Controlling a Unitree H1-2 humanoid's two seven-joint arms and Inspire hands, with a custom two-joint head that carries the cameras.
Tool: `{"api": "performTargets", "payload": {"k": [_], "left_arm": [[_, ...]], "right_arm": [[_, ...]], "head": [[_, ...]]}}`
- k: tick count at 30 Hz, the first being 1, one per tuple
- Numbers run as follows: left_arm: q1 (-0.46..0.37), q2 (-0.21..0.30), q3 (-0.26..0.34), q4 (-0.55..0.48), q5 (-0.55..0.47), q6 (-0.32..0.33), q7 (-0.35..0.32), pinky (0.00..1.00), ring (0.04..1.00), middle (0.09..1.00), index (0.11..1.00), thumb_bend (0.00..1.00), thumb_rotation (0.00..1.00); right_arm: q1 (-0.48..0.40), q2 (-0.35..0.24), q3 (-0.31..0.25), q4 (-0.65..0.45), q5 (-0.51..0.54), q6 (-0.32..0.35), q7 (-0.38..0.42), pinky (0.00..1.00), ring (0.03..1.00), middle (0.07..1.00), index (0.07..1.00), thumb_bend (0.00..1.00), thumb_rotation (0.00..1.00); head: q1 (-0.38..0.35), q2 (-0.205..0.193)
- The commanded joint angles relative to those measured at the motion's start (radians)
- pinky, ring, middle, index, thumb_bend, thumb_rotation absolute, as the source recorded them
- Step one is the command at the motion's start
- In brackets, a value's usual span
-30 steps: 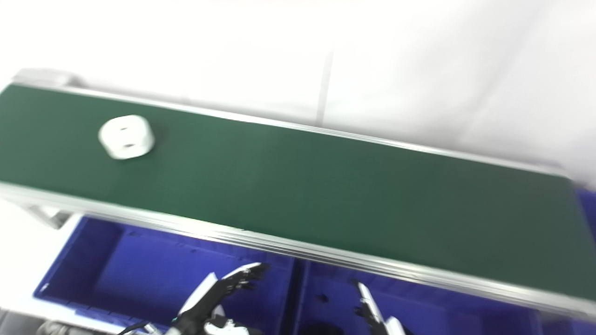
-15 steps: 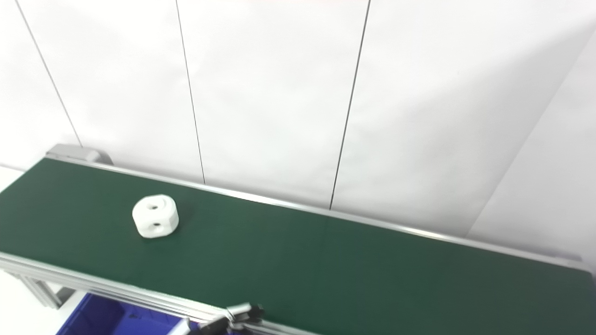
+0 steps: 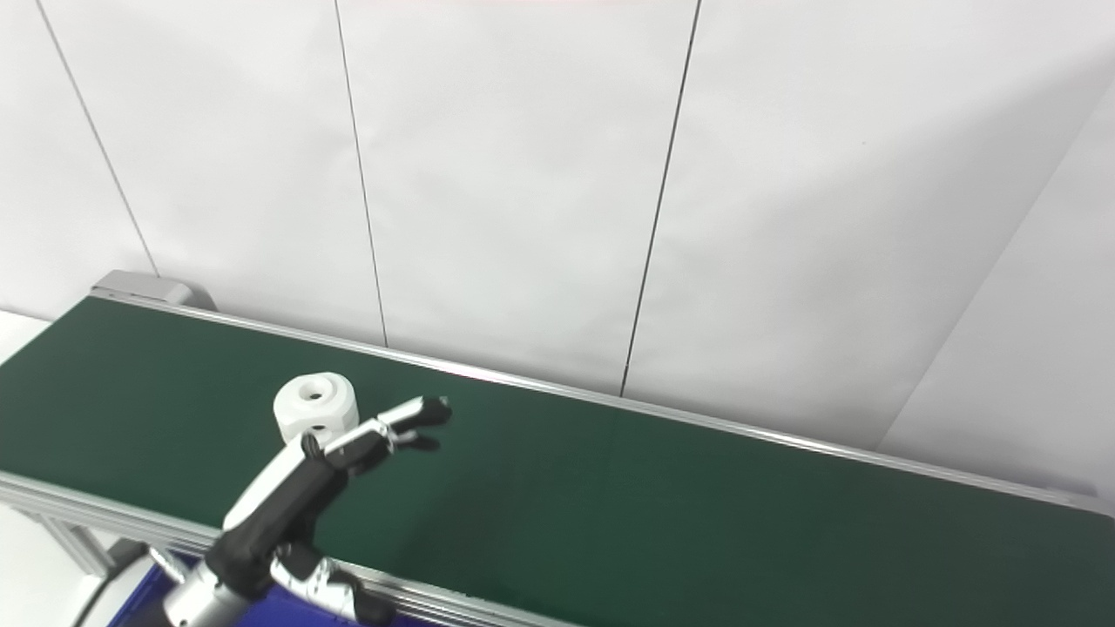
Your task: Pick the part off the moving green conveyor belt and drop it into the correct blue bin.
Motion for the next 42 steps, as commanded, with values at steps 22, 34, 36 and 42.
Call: {"api": "performTargets", "payload": {"k": [22,34,36,42], "left_arm": [[-0.421,-0.064,0.049,0.249,0.397,0.480,-0.045,0.91,0.987,1.000,0.956,0.85,0.21],[-0.542,-0.028,-0.031,0.448,0.498,0.624,-0.143,1.00,1.000,1.000,0.951,0.86,0.16],[-0.542,-0.017,-0.043,0.451,0.509,0.640,-0.167,1.00,1.000,1.000,0.945,0.86,0.15],[-0.543,0.016,-0.097,0.482,0.545,0.672,-0.227,1.00,1.000,1.000,0.936,0.86,0.15]], "right_arm": [[-0.031,-0.078,0.082,-0.030,0.123,-0.057,-0.050,0.89,0.981,1.000,1.000,1.00,0.63],[-0.040,-0.092,0.105,-0.032,0.127,-0.057,-0.067,0.90,0.970,1.000,1.000,0.98,0.62],[-0.040,-0.089,0.105,-0.035,0.124,-0.057,-0.070,0.91,0.972,1.000,1.000,0.98,0.61],[-0.034,-0.098,0.114,-0.046,0.117,-0.058,-0.090,0.92,0.971,1.000,1.000,0.98,0.62]], "head": [[0.036,0.062],[0.065,0.074],[0.069,0.073],[0.069,0.077]]}}
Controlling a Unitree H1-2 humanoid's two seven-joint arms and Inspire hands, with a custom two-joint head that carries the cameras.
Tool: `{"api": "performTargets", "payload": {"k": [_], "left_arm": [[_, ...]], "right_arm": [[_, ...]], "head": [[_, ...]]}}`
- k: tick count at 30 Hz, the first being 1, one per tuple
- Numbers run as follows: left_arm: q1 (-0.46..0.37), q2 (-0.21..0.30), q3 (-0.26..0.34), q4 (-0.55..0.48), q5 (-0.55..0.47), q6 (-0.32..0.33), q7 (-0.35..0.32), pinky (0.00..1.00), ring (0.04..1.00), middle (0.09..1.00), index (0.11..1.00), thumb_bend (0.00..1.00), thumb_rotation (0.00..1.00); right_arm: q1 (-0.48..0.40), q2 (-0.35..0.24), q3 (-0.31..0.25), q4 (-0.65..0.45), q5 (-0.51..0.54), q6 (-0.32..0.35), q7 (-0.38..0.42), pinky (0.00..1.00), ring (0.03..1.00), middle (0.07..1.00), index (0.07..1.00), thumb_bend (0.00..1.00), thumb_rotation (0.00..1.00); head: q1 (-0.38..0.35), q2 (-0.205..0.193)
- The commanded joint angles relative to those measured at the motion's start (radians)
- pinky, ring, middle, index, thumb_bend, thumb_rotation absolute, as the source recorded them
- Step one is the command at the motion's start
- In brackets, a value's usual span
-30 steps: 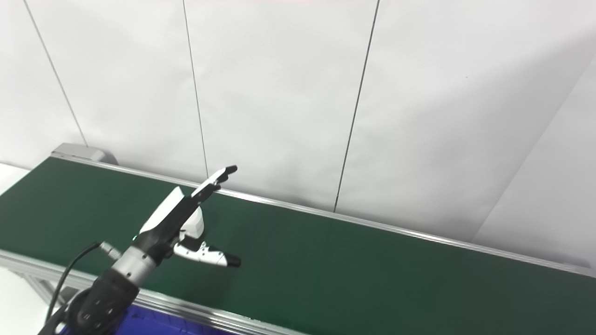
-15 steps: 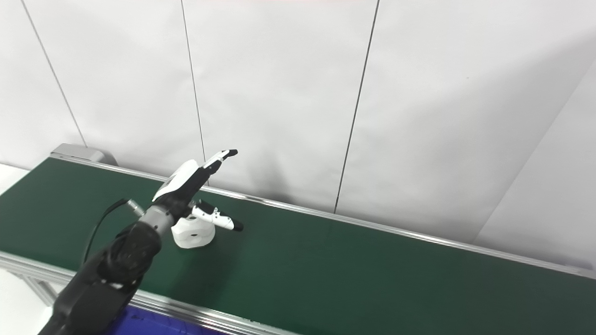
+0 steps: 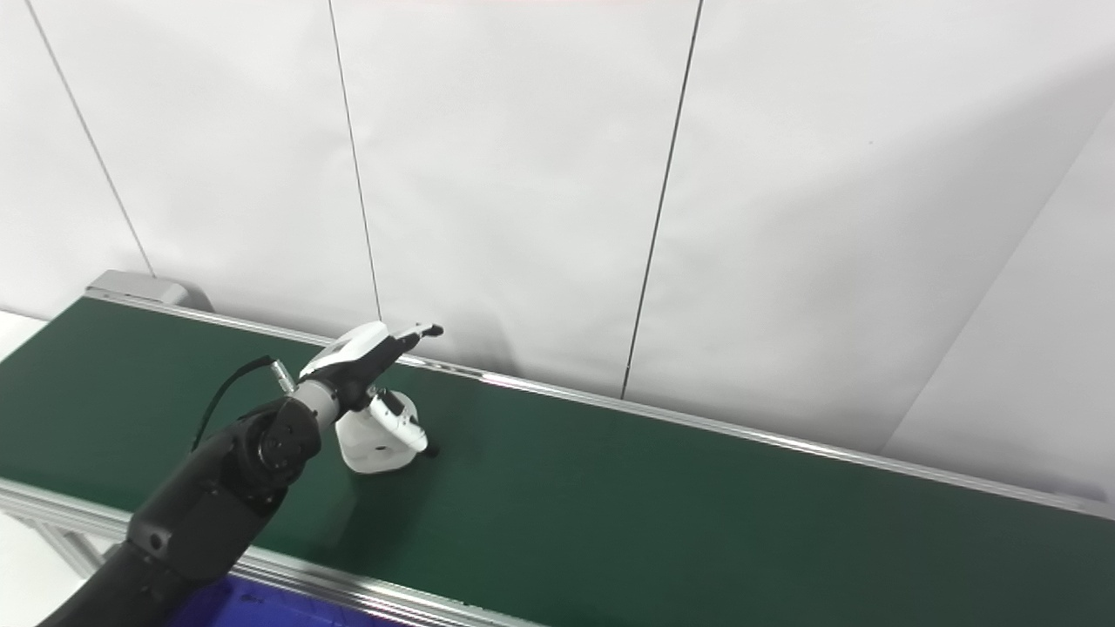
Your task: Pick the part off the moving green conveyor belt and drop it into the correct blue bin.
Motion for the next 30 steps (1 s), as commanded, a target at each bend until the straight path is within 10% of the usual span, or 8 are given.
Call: {"api": "performTargets", "payload": {"k": [1,12,15,16,17,20,30], "left_arm": [[-0.048,0.035,-0.017,-0.004,0.025,0.031,-0.032,1.00,1.000,1.000,0.936,0.87,0.14],[-0.031,0.050,-0.094,-0.065,0.077,0.143,-0.187,1.00,1.000,1.000,0.910,0.85,0.01],[-0.007,0.027,-0.081,-0.024,0.065,0.072,-0.087,0.87,0.935,0.979,0.881,0.80,0.00],[0.000,0.020,-0.074,-0.010,0.057,0.048,-0.057,0.67,0.789,0.937,0.850,0.77,0.00],[0.009,-0.004,-0.055,0.018,0.049,0.024,0.008,0.54,0.644,0.718,0.768,0.66,0.00],[0.028,-0.056,-0.021,0.091,0.054,-0.059,0.188,0.44,0.460,0.525,0.596,0.53,0.00],[0.045,-0.106,0.026,0.123,0.016,-0.205,0.371,0.43,0.422,0.514,0.510,0.50,0.00]], "right_arm": [[-0.004,-0.005,-0.007,-0.042,0.005,-0.054,-0.016,0.92,0.975,1.000,1.000,0.98,0.62],[0.013,-0.011,-0.014,-0.076,0.026,-0.055,-0.007,0.94,0.982,1.000,1.000,0.97,0.59],[0.021,-0.013,-0.017,-0.087,0.047,-0.055,0.000,0.97,0.996,1.000,1.000,0.97,0.58],[0.022,-0.015,-0.016,-0.090,0.052,-0.055,0.001,0.99,0.999,1.000,1.000,0.97,0.57],[0.025,-0.015,-0.018,-0.092,0.054,-0.055,0.000,1.00,1.000,1.000,1.000,0.98,0.58],[0.033,-0.014,-0.026,-0.098,0.049,-0.054,-0.003,1.00,1.000,1.000,1.000,0.98,0.59],[0.031,-0.024,-0.027,-0.100,0.065,-0.054,0.013,1.00,1.000,1.000,1.000,0.97,0.58]], "head": [[0.000,0.001],[0.013,0.015],[0.019,0.024],[0.019,0.024],[0.023,0.025],[0.029,0.029],[0.043,0.037]]}}
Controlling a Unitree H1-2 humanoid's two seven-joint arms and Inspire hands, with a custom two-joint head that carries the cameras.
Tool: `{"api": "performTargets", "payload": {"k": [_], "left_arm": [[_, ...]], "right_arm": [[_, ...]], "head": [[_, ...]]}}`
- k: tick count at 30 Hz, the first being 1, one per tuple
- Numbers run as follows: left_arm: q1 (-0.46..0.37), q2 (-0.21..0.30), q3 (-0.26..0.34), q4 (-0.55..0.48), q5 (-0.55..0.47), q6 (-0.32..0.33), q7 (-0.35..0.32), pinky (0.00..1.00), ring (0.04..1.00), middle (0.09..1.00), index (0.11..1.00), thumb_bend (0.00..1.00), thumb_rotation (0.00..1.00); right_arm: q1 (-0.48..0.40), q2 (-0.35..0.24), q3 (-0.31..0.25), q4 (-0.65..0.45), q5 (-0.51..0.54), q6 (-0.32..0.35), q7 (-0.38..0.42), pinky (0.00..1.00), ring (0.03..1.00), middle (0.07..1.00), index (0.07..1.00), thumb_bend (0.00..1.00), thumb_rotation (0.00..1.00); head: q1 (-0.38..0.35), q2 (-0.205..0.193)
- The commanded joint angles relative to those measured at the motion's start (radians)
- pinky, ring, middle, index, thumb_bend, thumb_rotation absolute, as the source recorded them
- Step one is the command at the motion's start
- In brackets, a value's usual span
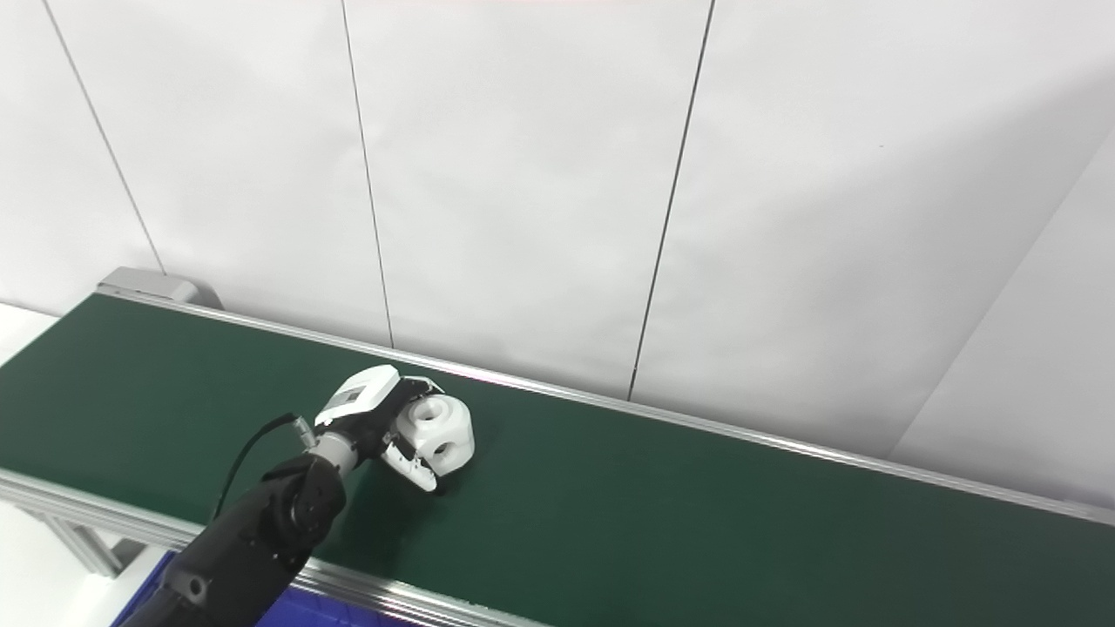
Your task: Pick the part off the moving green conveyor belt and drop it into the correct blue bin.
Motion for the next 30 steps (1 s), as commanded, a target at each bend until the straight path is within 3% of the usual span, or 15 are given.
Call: {"api": "performTargets", "payload": {"k": [1,3,7,9,11,12,15,16,17,18,19,21,22,25,30], "left_arm": [[-0.027,-0.007,0.020,-0.018,-0.013,-0.043,0.052,0.44,0.423,0.516,0.509,0.50,0.00],[-0.023,-0.017,0.028,-0.016,-0.019,-0.068,0.078,0.44,0.424,0.520,0.505,0.50,0.00],[-0.004,-0.036,0.053,-0.035,-0.042,-0.127,0.124,0.34,0.379,0.473,0.536,0.50,0.00],[0.011,-0.043,0.071,-0.055,-0.061,-0.154,0.137,0.29,0.405,0.497,0.501,0.50,0.00],[0.030,-0.044,0.087,-0.094,-0.076,-0.168,0.132,0.26,0.411,0.500,0.494,0.50,0.00],[0.045,-0.043,0.094,-0.126,-0.087,-0.171,0.124,0.30,0.386,0.473,0.525,0.50,0.00],[0.105,-0.010,0.112,-0.247,-0.139,-0.200,0.066,0.38,0.391,0.475,0.543,0.50,0.00],[0.118,-0.001,0.116,-0.272,-0.153,-0.211,0.051,0.39,0.394,0.477,0.546,0.50,0.00],[0.140,0.019,0.124,-0.315,-0.174,-0.231,0.032,0.39,0.395,0.478,0.547,0.50,0.00],[0.154,0.031,0.130,-0.343,-0.187,-0.243,0.019,0.39,0.396,0.482,0.547,0.50,0.00],[0.168,0.046,0.141,-0.373,-0.201,-0.250,0.003,0.38,0.396,0.484,0.547,0.50,0.00],[0.208,0.081,0.168,-0.428,-0.241,-0.283,-0.022,0.39,0.400,0.491,0.543,0.50,0.00],[0.229,0.100,0.180,-0.442,-0.267,-0.322,-0.031,0.39,0.403,0.494,0.540,0.50,0.00],[0.282,0.125,0.203,-0.441,-0.327,-0.441,-0.041,0.40,0.402,0.492,0.544,0.50,0.00],[0.390,0.137,0.210,-0.469,-0.391,-0.562,-0.068,0.39,0.396,0.490,0.555,0.49,0.00]], "right_arm": [[-0.003,-0.012,-0.010,-0.026,0.007,-0.054,-0.004,1.00,1.000,1.000,1.000,0.97,0.58],[-0.004,-0.015,-0.009,-0.025,0.004,-0.054,-0.009,1.00,1.000,1.000,1.000,0.97,0.58],[0.003,-0.009,-0.018,-0.031,-0.003,-0.054,-0.006,0.98,1.000,1.000,1.000,0.97,0.59],[0.005,-0.008,-0.017,-0.035,-0.006,-0.054,-0.009,0.99,1.000,1.000,1.000,0.96,0.59],[0.012,-0.006,-0.019,-0.047,-0.013,-0.054,-0.010,1.00,1.000,1.000,1.000,0.96,0.58],[0.014,-0.005,-0.019,-0.052,-0.021,-0.054,-0.012,1.00,1.000,1.000,1.000,0.97,0.59],[0.035,0.005,-0.032,-0.091,-0.060,-0.054,-0.019,0.95,1.000,1.000,1.000,0.96,0.60],[0.040,0.009,-0.036,-0.101,-0.068,-0.054,-0.020,0.91,0.990,1.000,1.000,0.96,0.60],[0.049,0.016,-0.042,-0.116,-0.078,-0.054,-0.019,0.90,0.987,1.000,1.000,0.95,0.60],[0.055,0.022,-0.047,-0.126,-0.085,-0.054,-0.017,0.88,0.970,1.000,1.000,0.95,0.61],[0.065,0.033,-0.054,-0.144,-0.096,-0.051,-0.012,0.87,0.961,1.000,1.000,0.95,0.62],[0.086,0.055,-0.066,-0.185,-0.112,-0.032,-0.001,0.84,0.944,1.000,1.000,0.94,0.65],[0.096,0.065,-0.072,-0.206,-0.119,-0.023,0.003,0.83,0.937,1.000,1.000,0.94,0.66],[0.113,0.091,-0.091,-0.231,-0.127,-0.030,0.007,0.83,0.930,0.991,1.000,0.92,0.66],[0.140,0.133,-0.121,-0.287,-0.146,0.000,0.020,0.86,0.941,0.999,1.000,0.90,0.65]], "head": [[0.003,0.001],[0.002,0.006],[-0.001,0.011],[-0.005,0.017],[-0.051,0.055],[-0.051,0.055],[-0.157,0.114],[-0.157,0.114],[-0.255,0.156],[-0.255,0.156],[-0.375,0.194],[-0.458,0.206],[-0.502,0.232],[-0.523,0.257],[-0.562,0.324]]}}
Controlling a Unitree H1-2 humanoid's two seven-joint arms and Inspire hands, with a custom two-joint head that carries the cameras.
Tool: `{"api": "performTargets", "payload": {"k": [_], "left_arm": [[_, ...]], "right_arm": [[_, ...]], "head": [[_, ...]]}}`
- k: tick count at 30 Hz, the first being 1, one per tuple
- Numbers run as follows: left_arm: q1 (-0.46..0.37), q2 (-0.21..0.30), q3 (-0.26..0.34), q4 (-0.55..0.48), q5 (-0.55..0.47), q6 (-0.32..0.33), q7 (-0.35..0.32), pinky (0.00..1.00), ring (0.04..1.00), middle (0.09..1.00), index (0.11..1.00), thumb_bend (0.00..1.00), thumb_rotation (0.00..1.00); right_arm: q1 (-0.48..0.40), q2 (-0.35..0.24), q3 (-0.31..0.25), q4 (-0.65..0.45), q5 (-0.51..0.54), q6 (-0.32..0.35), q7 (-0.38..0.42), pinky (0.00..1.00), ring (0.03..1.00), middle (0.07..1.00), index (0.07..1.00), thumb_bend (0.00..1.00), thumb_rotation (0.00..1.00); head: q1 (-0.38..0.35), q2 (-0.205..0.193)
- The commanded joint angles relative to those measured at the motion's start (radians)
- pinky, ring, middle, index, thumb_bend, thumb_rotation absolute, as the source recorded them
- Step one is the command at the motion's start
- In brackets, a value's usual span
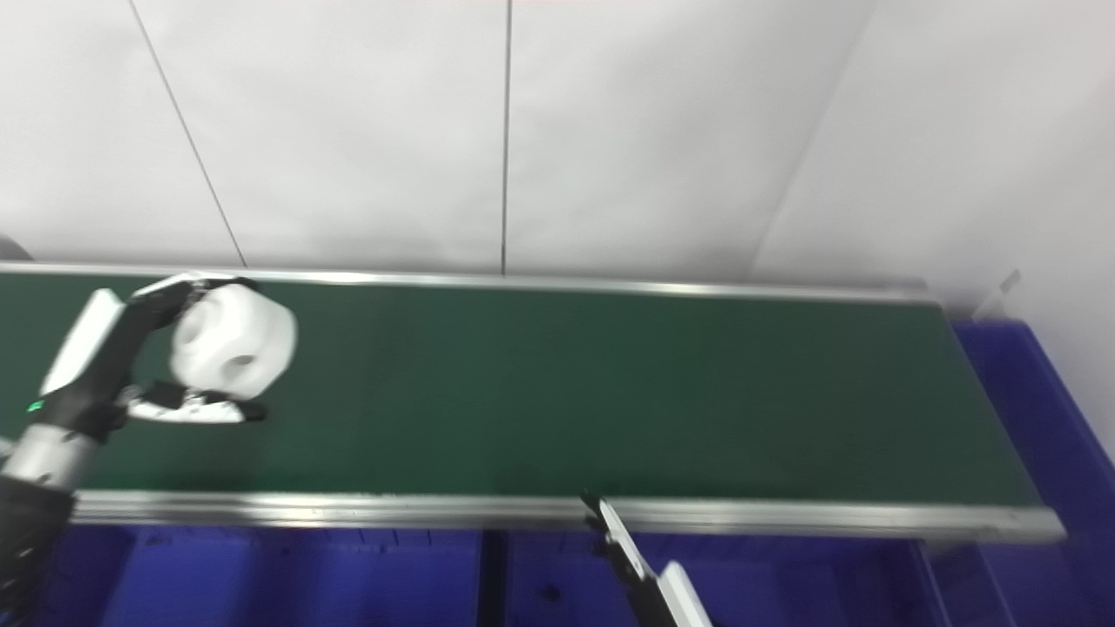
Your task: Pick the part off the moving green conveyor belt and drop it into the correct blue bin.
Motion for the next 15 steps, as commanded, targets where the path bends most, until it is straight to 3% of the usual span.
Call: {"api": "performTargets", "payload": {"k": [1,4,8,11,12,15], "left_arm": [[0.030,0.014,0.005,-0.049,-0.029,-0.085,-0.011,0.40,0.399,0.492,0.553,0.50,0.00],[0.082,0.015,-0.012,-0.046,-0.044,-0.132,-0.020,0.40,0.398,0.500,0.551,0.49,0.00],[0.146,0.013,-0.045,-0.046,-0.033,-0.136,-0.010,0.44,0.420,0.504,0.530,0.50,0.00],[0.200,0.003,-0.090,-0.038,-0.027,-0.136,-0.023,0.46,0.432,0.506,0.519,0.50,0.00],[0.212,-0.001,-0.105,-0.038,-0.019,-0.137,-0.021,0.47,0.432,0.506,0.519,0.50,0.00],[0.244,-0.017,-0.147,-0.042,0.009,-0.137,-0.009,0.48,0.444,0.506,0.510,0.50,0.00]], "right_arm": [[0.012,0.015,-0.015,-0.070,-0.009,0.010,0.013,0.85,0.940,1.000,1.000,0.90,0.66],[0.014,0.026,-0.027,-0.105,-0.012,0.040,0.037,0.85,0.942,1.000,1.000,0.90,0.67],[0.015,0.040,-0.045,-0.134,-0.008,0.061,0.063,0.83,0.915,0.988,1.000,0.91,0.67],[0.014,0.048,-0.057,-0.135,0.017,0.050,0.072,0.82,0.899,0.969,1.000,0.92,0.64],[0.011,0.045,-0.062,-0.134,0.029,0.042,0.078,0.82,0.897,0.965,1.000,0.93,0.63],[0.006,0.034,-0.074,-0.142,0.057,0.041,0.102,0.83,0.910,0.978,1.000,0.92,0.62]], "head": [[-0.011,0.023],[-0.020,0.041],[-0.035,0.064],[-0.013,0.079],[0.015,0.102],[0.047,0.104]]}}
